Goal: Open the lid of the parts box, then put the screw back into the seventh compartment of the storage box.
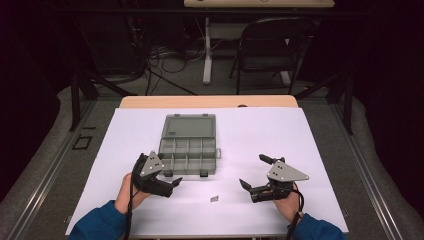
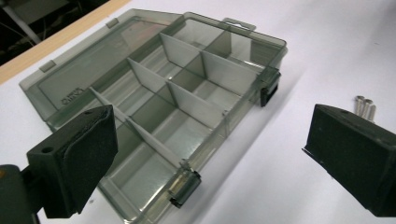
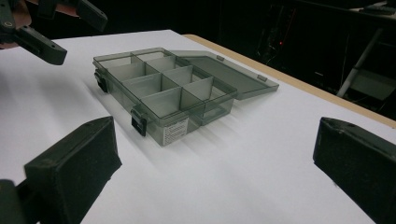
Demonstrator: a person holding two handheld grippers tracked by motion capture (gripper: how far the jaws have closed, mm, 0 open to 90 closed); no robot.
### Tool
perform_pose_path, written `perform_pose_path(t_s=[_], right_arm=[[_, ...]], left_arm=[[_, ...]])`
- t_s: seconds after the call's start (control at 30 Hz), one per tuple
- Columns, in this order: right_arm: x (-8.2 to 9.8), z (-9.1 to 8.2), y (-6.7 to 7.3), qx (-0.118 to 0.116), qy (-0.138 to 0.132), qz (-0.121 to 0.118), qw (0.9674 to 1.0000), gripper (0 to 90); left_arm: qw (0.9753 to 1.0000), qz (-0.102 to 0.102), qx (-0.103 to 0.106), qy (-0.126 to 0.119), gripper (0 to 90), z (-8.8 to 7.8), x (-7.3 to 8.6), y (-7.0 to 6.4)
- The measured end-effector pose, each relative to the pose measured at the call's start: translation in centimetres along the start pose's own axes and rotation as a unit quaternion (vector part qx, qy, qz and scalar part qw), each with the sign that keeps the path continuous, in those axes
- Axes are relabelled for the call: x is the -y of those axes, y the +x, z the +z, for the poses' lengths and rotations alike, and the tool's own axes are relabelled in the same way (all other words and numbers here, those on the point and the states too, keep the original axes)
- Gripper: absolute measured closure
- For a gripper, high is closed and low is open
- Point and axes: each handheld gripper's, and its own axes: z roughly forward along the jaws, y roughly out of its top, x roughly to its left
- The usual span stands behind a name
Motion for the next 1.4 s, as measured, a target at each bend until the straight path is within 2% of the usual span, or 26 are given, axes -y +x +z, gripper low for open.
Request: perform_pose_path(t_s=[0.1, 0.13, 0.17, 0.2, 0.27, 0.4, 0.7, 0.73, 1.1, 1.27, 1.4], right_arm=[[0.0, 0.0, 0.0, -0.002, -0.001, -0.003, 1.0000, 0.0], [0.0, -0.1, 0.0, -0.006, 0.007, -0.005, 0.9999, 0.0], [0.1, 0.1, 0.1, -0.003, -0.002, -0.003, 1.0000, 0.0], [0.1, 0.2, 0.0, -0.002, 0.000, -0.006, 1.0000, 0.0], [0.1, 0.2, 0.0, 0.000, 0.008, -0.013, 0.9999, 0.0], [-0.1, 0.1, -0.2, -0.001, -0.005, -0.009, 0.9999, 0.0], [-0.3, 0.2, -0.3, -0.008, -0.006, -0.016, 0.9998, 0.0], [-0.3, 0.1, -0.4, -0.010, -0.004, -0.015, 0.9998, 0.0], [-0.3, 0.3, -0.6, -0.018, -0.005, -0.018, 0.9997, 0.0], [-0.3, 0.4, -0.5, -0.016, -0.007, -0.021, 0.9996, 0.0], [-0.3, 0.4, -0.4, -0.024, -0.003, -0.022, 0.9995, 0.0]], left_arm=[[1.0000, 0.000, 0.004, 0.002, 2.1, 0.0, 0.0, -0.3], [1.0000, 0.001, 0.007, 0.003, 2.1, 0.1, 0.0, -0.4], [1.0000, 0.002, 0.009, 0.004, 2.2, 0.1, 0.0, -0.5], [0.9999, 0.002, 0.015, 0.007, 2.7, 0.1, 0.0, -0.5], [0.9999, 0.005, 0.013, 0.009, 2.9, 0.1, -0.1, -0.6], [0.9998, 0.010, 0.017, 0.008, 4.1, -0.1, -0.4, -0.9], [0.9990, 0.022, 0.029, 0.025, 4.0, 0.2, -1.3, -1.7], [0.9987, 0.020, 0.035, 0.030, 3.7, 0.2, -1.5, -1.9], [0.9967, 0.037, 0.050, 0.052, 1.6, 0.8, -3.0, -3.2], [0.9949, 0.049, 0.060, 0.065, 0.6, 1.3, -3.6, -4.0], [0.9934, 0.056, 0.069, 0.073, 0.3, 1.7, -3.9, -4.5]])
